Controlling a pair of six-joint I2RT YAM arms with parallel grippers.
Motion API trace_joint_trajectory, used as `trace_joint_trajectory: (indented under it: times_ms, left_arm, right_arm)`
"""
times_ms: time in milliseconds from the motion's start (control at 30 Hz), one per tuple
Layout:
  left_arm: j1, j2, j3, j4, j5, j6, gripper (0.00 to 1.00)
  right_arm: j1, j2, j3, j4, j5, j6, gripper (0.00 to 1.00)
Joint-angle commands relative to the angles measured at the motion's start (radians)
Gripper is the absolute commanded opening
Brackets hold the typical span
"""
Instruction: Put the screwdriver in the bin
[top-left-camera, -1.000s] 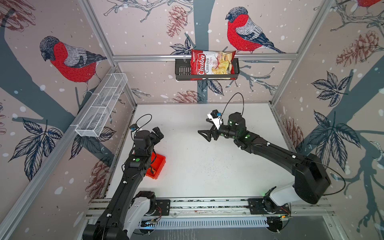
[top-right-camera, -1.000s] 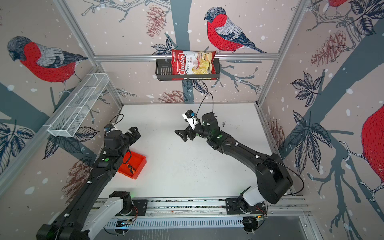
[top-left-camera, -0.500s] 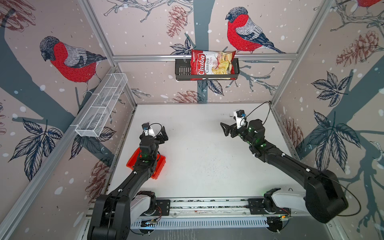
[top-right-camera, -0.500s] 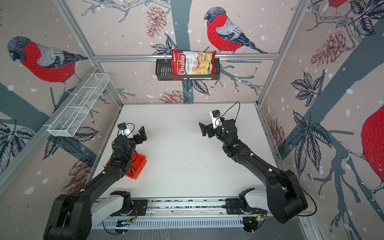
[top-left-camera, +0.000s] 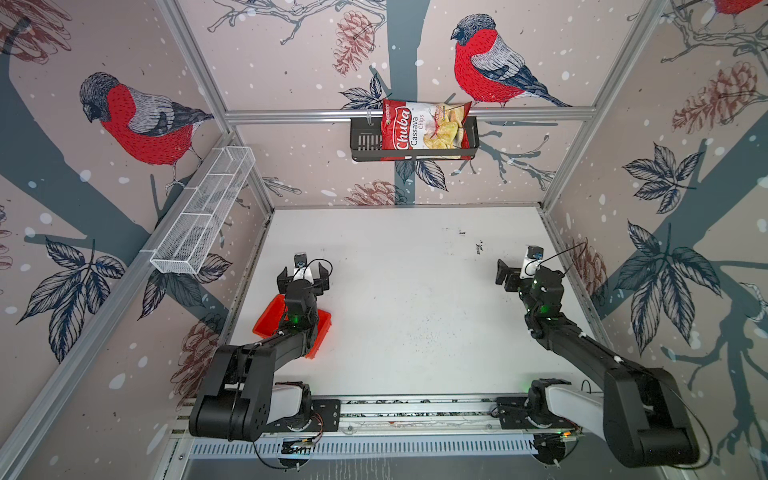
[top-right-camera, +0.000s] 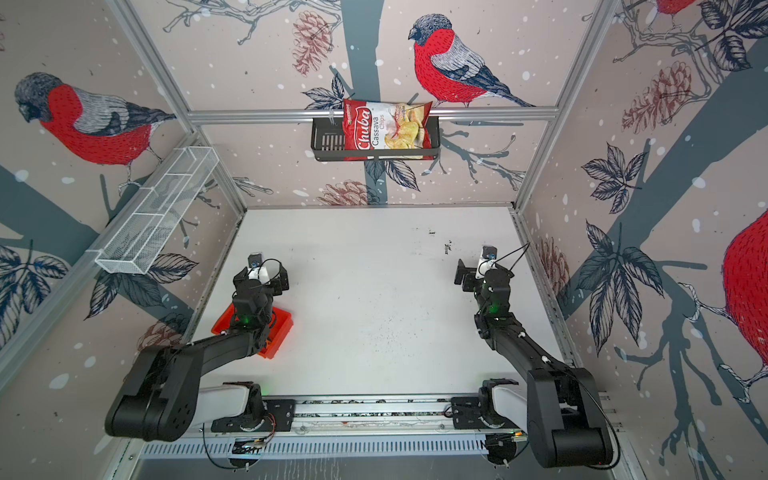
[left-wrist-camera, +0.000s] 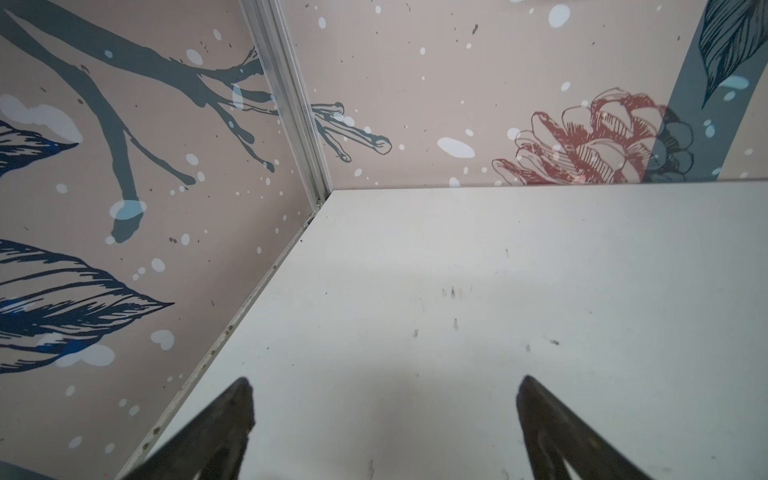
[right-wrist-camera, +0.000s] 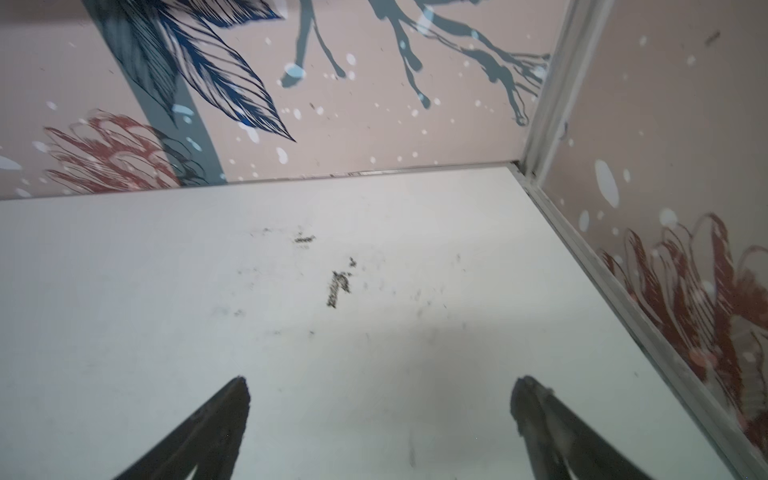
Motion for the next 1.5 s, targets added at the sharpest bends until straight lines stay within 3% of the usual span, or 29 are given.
trace_joint_trajectory:
  times_ms: [0,167,433,533,667,900,1000,1133,1267,1467]
  left_arm:
    - [0.017,0.027,-0.025,0.143,-0.016,0.017,0.97]
    - [0.031,0.043,-0.068,0.220,0.019,0.016,0.97]
    - [0.032,-0.048,-0.028,0.105,0.090,0.033,0.98]
    - [0.031,-0.070,-0.004,0.082,0.121,-0.016,0.98]
    - [0.032,-0.011,0.020,0.124,0.202,-0.042,0.98]
    - [0.031,0.109,0.129,0.121,0.158,-0.057,0.97]
    - [0.032,0.093,0.160,0.005,0.185,-0.078,0.98]
    - [0.030,0.059,0.115,0.036,0.167,-0.085,0.98]
    - [0.030,0.015,0.102,-0.065,0.163,-0.103,0.97]
    - [0.040,0.134,0.007,0.187,0.163,-0.103,0.98]
  right_arm:
    - [-0.035,0.022,-0.078,0.231,0.057,0.004,1.00]
    - [-0.058,0.096,-0.141,0.426,0.086,0.066,1.00]
    - [-0.075,0.284,-0.146,0.625,0.077,0.094,1.00]
    - [-0.075,0.361,-0.151,0.722,0.073,0.087,1.00]
    - [-0.074,0.339,-0.103,0.591,0.062,0.086,1.00]
    - [-0.073,0.340,-0.100,0.586,0.066,0.086,1.00]
    - [-0.073,0.339,-0.102,0.591,0.064,0.086,1.00]
    - [-0.073,0.342,-0.101,0.590,0.068,0.085,1.00]
    - [-0.072,0.342,-0.101,0.590,0.069,0.086,1.00]
    - [-0.072,0.342,-0.101,0.588,0.070,0.086,1.00]
